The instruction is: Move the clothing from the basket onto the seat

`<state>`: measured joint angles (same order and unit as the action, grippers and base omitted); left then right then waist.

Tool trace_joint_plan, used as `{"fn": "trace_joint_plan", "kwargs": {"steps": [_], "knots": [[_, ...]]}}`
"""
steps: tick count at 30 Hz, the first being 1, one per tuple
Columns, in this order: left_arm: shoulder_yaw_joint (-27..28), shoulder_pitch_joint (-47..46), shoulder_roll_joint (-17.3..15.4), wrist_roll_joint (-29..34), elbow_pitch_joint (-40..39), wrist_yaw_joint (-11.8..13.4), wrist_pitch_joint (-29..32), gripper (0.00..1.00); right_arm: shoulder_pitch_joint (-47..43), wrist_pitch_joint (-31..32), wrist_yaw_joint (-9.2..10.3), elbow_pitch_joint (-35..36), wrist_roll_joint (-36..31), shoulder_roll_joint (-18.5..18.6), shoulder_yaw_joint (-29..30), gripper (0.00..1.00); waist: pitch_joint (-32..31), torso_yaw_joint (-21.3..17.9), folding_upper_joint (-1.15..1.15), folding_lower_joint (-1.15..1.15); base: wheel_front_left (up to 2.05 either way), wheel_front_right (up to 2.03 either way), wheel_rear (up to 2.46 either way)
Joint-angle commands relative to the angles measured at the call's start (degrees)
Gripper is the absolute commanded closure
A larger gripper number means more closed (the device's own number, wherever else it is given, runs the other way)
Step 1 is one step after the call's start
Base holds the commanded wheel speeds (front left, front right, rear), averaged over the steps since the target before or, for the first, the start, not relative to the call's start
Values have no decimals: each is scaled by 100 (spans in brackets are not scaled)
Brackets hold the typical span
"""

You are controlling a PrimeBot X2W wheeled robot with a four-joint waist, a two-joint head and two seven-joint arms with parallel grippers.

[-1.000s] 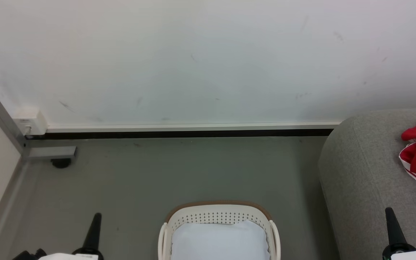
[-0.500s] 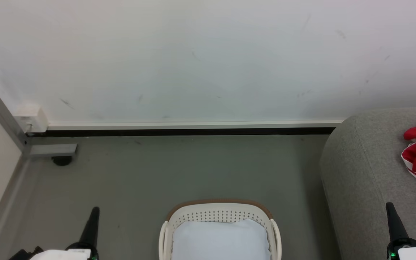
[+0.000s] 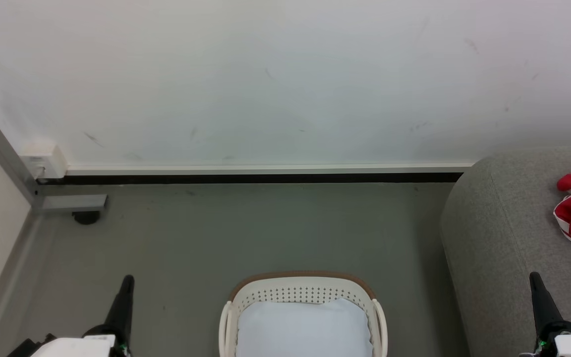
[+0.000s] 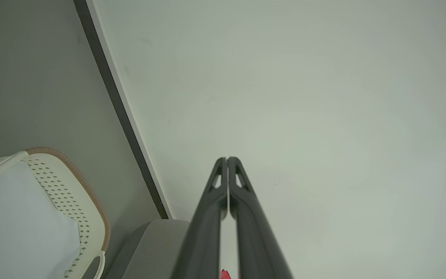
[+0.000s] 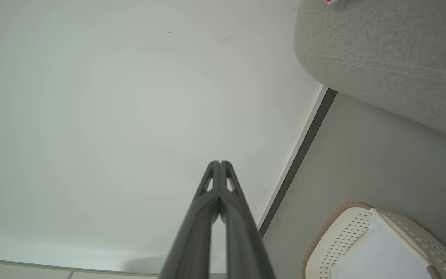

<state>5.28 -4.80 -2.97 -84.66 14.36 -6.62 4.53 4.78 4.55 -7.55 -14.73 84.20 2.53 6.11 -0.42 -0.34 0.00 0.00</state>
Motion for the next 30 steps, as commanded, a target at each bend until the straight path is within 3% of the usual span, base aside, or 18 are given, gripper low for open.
{"fn": "trace_joint_plan", "kwargs": {"steps": [1,17,30], "knots": [[42,-79,-13,-169,-30,-47,45,100,109,38,10,49,140,50,27,100,5,3,0,0,0,0,0],[140,-169,5,-752,-36,-101,212,100,176,195,12,85,797,55,53,100,55,31,0,0,0,0,0],[145,-175,6,-808,-38,-105,226,100,181,219,12,83,827,54,54,100,60,34,0,0,0,0,0]]}}
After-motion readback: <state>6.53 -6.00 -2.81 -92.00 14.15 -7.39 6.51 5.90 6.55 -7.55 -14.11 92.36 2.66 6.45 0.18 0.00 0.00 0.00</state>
